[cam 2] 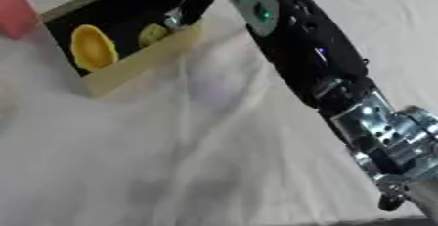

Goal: Pick up objects on the table and place them in the box.

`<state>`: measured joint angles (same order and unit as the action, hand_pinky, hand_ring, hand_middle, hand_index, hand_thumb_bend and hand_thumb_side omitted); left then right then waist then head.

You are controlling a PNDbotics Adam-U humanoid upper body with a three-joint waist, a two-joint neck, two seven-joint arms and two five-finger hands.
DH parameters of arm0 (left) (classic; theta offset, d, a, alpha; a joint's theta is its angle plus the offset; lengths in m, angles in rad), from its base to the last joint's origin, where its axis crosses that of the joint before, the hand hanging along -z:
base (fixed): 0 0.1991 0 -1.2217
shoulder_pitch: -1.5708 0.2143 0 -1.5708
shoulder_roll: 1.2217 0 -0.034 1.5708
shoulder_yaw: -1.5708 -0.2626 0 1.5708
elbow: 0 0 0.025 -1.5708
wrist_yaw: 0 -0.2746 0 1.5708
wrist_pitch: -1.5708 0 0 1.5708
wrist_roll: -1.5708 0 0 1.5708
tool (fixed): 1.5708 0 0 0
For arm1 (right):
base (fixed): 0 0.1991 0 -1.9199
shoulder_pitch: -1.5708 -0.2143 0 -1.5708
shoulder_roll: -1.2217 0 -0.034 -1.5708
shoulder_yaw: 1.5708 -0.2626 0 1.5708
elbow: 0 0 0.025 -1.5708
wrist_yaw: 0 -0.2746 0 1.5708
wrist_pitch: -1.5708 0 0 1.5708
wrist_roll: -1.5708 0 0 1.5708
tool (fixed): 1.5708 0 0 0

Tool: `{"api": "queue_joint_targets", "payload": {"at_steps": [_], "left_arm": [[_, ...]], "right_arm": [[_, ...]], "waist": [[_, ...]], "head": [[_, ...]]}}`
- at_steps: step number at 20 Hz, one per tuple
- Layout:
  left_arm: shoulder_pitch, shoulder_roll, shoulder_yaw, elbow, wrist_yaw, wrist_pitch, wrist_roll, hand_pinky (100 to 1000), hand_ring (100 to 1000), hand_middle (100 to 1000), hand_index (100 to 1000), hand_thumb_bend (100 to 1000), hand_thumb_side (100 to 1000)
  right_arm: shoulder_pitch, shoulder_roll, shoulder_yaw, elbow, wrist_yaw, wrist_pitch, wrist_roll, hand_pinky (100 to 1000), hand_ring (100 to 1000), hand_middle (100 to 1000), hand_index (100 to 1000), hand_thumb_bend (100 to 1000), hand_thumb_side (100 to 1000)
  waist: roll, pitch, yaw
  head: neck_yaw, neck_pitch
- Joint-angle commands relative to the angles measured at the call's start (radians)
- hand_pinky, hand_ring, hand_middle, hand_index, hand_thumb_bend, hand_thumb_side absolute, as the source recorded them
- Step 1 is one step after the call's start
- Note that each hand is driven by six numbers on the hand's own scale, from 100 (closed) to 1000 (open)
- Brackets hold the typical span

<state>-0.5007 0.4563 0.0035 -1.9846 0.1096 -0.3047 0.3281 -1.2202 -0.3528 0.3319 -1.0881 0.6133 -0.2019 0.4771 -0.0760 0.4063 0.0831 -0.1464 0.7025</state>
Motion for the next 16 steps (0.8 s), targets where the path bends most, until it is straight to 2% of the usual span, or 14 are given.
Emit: {"api": "queue_joint_targets", "payload": {"at_steps": [1,4,8,9,10,12,13,16], "left_arm": [[0.002,0.022,0.011,-0.015,-0.004,0.004,0.006,696,689,711,802,464,528],[0.017,0.034,0.015,-0.015,-0.011,0.007,0.013,695,689,712,802,464,529],[0.036,0.06,0.019,-0.015,-0.025,0.009,0.022,696,690,714,803,464,529],[0.042,0.07,0.019,-0.015,-0.029,0.01,0.024,696,691,716,803,464,529],[0.048,0.079,0.019,-0.015,-0.034,0.011,0.026,696,692,716,804,465,529],[0.058,0.099,0.02,-0.015,-0.045,0.015,0.034,696,693,717,804,466,527],[0.062,0.11,0.02,-0.015,-0.052,0.017,0.037,697,694,719,805,470,524],[0.077,0.156,0.019,-0.015,-0.086,0.027,0.048,698,697,721,808,474,521]], "right_arm": [[-0.004,-0.084,-0.036,-0.132,-0.111,0.055,-0.063,859,843,714,859,189,216],[0.041,-0.186,-0.078,-0.326,-0.305,0.141,-0.152,856,826,695,851,100,234],[0.176,-0.36,-0.15,-0.621,-0.63,0.222,-0.307,862,823,701,845,100,372],[0.221,-0.4,-0.169,-0.689,-0.706,0.233,-0.344,867,830,717,844,100,442],[0.268,-0.437,-0.191,-0.754,-0.778,0.239,-0.383,869,834,729,845,100,447],[0.357,-0.494,-0.237,-0.864,-0.877,0.238,-0.452,869,835,736,845,100,453],[0.39,-0.513,-0.257,-0.888,-0.905,0.226,-0.478,869,835,739,845,100,465],[0.486,-0.545,-0.312,-0.909,-0.947,0.14,-0.544,867,832,740,844,100,453]], "waist": [[0.008,-0.038,-0.007],[0.01,-0.046,-0.021],[0.02,-0.051,-0.041],[0.026,-0.051,-0.047],[0.031,-0.052,-0.052],[0.043,-0.053,-0.058],[0.049,-0.054,-0.062],[0.066,-0.057,-0.074]], "head": [[0.014,0.001],[0.043,0.006],[0.108,0.005],[0.13,0.002],[0.146,0.0],[0.165,-0.003],[0.172,-0.004],[0.187,-0.002]]}}
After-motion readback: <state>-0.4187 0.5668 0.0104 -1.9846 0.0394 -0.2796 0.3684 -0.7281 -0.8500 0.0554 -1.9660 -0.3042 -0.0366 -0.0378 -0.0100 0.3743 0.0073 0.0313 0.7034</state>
